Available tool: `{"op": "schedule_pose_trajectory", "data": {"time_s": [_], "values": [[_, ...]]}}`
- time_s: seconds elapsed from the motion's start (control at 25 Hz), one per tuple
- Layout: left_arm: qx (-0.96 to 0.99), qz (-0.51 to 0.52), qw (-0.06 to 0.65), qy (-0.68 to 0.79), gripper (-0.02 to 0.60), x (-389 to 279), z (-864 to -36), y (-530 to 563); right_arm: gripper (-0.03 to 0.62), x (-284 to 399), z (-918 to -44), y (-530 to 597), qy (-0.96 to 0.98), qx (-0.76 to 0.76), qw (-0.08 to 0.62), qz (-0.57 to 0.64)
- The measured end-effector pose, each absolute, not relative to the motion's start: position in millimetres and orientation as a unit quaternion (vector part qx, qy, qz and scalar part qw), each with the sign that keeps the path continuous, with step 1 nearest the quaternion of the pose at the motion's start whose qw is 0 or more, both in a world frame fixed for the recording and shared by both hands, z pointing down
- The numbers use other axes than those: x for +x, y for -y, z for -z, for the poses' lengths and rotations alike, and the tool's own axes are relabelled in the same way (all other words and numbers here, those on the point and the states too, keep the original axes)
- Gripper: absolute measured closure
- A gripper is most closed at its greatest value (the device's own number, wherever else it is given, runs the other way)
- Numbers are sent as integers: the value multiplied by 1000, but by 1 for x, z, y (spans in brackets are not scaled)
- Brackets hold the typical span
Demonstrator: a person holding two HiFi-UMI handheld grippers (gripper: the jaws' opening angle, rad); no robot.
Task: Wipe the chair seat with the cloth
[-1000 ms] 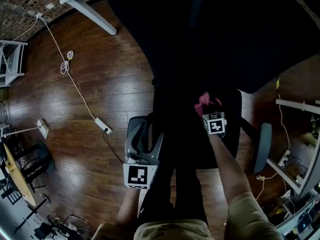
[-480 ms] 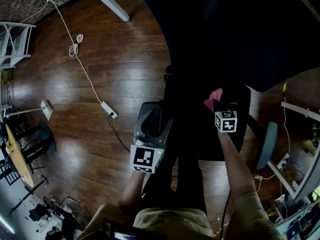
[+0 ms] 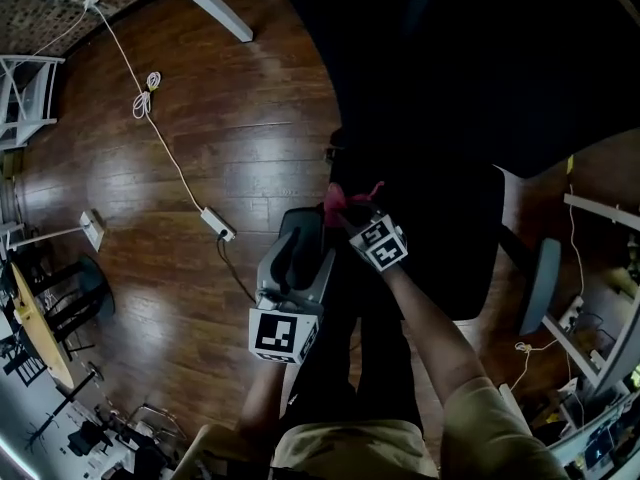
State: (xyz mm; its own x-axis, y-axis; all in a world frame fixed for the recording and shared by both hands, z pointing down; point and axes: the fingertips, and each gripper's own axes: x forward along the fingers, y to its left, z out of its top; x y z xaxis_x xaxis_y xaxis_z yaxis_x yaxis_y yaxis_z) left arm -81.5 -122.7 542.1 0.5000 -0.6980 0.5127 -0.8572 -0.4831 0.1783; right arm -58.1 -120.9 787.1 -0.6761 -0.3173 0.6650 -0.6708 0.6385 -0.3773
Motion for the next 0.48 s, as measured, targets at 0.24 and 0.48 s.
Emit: {"op": "schedule_pose_trajectory", "data": {"time_s": [0.24, 0.48], "values": [[845, -183, 221, 451, 359, -72, -530, 128, 516, 183, -827, 91, 708, 448, 452, -306], [852, -183, 227, 434, 359, -52, -542, 127, 516, 359, -803, 65, 568, 560, 514, -316]]}}
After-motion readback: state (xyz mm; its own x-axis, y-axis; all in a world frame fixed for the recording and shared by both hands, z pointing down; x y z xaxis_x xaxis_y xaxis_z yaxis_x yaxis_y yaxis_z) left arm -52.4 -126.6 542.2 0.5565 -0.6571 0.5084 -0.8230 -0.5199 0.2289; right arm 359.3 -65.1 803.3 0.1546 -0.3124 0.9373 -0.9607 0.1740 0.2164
